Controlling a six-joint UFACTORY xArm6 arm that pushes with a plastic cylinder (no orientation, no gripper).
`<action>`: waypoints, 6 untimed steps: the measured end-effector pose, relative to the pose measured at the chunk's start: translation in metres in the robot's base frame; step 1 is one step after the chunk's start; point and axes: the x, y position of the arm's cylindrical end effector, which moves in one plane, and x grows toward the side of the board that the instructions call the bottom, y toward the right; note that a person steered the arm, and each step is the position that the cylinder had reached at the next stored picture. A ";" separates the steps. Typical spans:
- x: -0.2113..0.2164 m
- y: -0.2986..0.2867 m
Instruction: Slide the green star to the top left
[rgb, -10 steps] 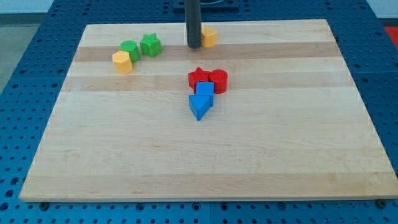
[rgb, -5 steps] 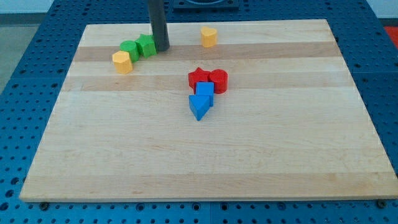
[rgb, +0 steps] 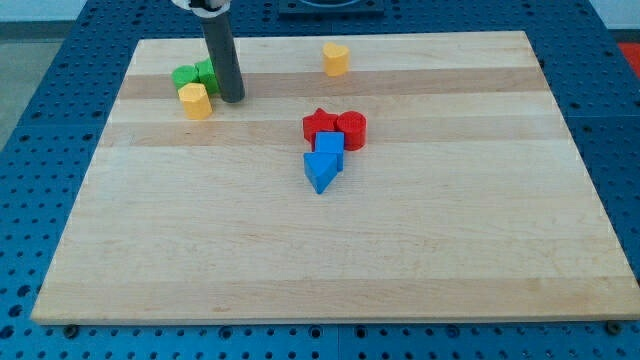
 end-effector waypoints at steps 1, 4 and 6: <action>-0.007 -0.013; -0.045 -0.039; -0.060 0.001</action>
